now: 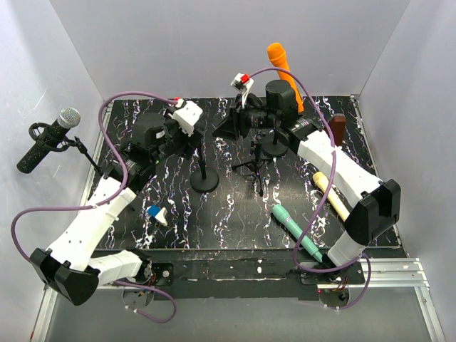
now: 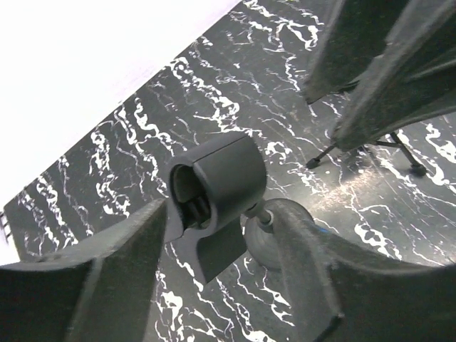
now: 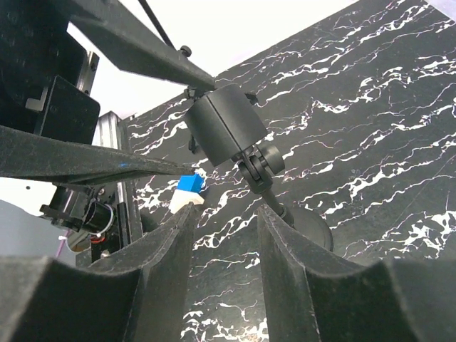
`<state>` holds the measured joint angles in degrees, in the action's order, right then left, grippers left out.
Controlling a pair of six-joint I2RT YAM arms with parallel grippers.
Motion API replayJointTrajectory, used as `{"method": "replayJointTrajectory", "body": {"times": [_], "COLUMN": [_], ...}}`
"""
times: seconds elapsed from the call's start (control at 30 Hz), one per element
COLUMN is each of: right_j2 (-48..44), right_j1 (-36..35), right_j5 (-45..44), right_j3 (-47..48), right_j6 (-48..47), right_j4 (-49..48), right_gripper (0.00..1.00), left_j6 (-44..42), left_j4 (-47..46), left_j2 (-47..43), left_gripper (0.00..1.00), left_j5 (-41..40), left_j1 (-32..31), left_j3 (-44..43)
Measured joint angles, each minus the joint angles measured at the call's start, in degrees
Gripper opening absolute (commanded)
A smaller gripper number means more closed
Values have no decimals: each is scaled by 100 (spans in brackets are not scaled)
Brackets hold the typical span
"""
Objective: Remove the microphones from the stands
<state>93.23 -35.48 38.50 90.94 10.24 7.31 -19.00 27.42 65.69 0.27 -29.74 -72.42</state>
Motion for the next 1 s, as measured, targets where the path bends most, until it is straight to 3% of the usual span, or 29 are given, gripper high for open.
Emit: {"method": "replayJointTrajectory", "body": {"times": [0.27, 0.73, 0.83, 1.0], "right_j2": [-70, -225, -225, -245], "right_j1": [0, -17, -22, -22], "right_j5": [76, 61, 48, 48], "right_j3": [-109, -452, -459, -459], "right_j6": [-2, -59, -61, -101], "right_j4": [2, 2, 7, 4], "right_gripper": [47, 46, 46, 47], "left_j6": [81, -11, -31, 15], "left_j4": [-205, -623, -732, -820], "left_j2": [-7, -487, -481, -481], "left_gripper": [28, 29, 36, 71], "left_j5": [446, 732, 730, 723], "left_j1": [15, 90, 125, 144], "left_j3": [411, 1768, 1853, 1908]}}
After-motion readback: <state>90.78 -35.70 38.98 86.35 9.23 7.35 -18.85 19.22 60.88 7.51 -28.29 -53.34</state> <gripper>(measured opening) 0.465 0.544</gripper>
